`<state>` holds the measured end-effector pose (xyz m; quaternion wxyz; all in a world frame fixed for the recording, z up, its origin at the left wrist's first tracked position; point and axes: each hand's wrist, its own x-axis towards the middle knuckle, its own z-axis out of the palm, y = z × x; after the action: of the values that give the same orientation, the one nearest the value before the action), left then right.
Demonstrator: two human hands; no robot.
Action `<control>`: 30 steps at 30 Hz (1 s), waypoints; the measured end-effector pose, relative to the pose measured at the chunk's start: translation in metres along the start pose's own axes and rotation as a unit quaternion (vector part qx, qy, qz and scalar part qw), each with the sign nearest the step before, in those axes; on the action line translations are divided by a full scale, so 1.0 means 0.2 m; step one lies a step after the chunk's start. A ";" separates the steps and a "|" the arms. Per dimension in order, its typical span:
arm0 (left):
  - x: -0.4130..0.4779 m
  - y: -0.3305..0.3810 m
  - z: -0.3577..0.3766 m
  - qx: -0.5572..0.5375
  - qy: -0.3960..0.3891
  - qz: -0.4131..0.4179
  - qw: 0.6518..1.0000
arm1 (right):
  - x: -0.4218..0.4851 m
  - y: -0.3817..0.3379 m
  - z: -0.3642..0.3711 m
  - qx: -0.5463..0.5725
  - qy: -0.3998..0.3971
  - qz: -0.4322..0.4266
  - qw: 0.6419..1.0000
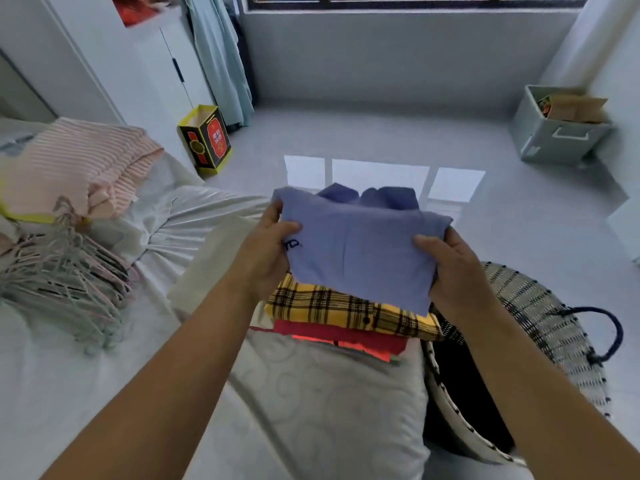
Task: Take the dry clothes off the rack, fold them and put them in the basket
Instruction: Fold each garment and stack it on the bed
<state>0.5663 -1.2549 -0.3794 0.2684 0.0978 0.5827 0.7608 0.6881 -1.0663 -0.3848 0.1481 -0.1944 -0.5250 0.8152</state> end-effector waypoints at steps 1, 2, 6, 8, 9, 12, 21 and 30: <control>0.08 0.03 0.02 0.005 0.006 0.016 1.000 | 0.07 -0.04 -0.01 -0.017 -0.015 -0.024 0.999; 0.15 0.04 0.04 0.012 0.016 0.030 0.999 | 0.14 -0.06 -0.03 -0.038 -0.024 -0.039 0.998; 0.27 -0.19 0.04 0.091 0.110 -0.007 0.990 | 0.30 0.13 -0.20 -0.100 -0.037 -0.011 0.994; 0.28 -0.41 0.02 0.087 0.168 -0.086 0.978 | 0.33 0.31 -0.29 -0.105 -0.041 0.066 0.991; 0.27 -0.51 0.02 0.090 0.204 -0.126 0.967 | 0.34 0.39 -0.33 -0.113 -0.036 0.114 0.986; 0.30 -0.68 0.05 0.183 0.286 -0.170 0.925 | 0.37 0.55 -0.40 -0.132 -0.012 0.220 0.966; 0.40 -0.73 0.02 0.432 0.353 -0.141 0.818 | 0.48 0.59 -0.52 -0.357 0.006 0.189 0.915; 0.56 -0.63 -0.11 0.327 0.252 -0.244 0.878 | 0.54 0.61 -0.63 -0.278 0.174 0.277 0.903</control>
<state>0.4991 -1.1920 -0.5224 0.2422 -0.1605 0.8515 0.4364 0.6483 -0.9677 -0.5594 -0.0549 -0.5045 -0.6207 0.5977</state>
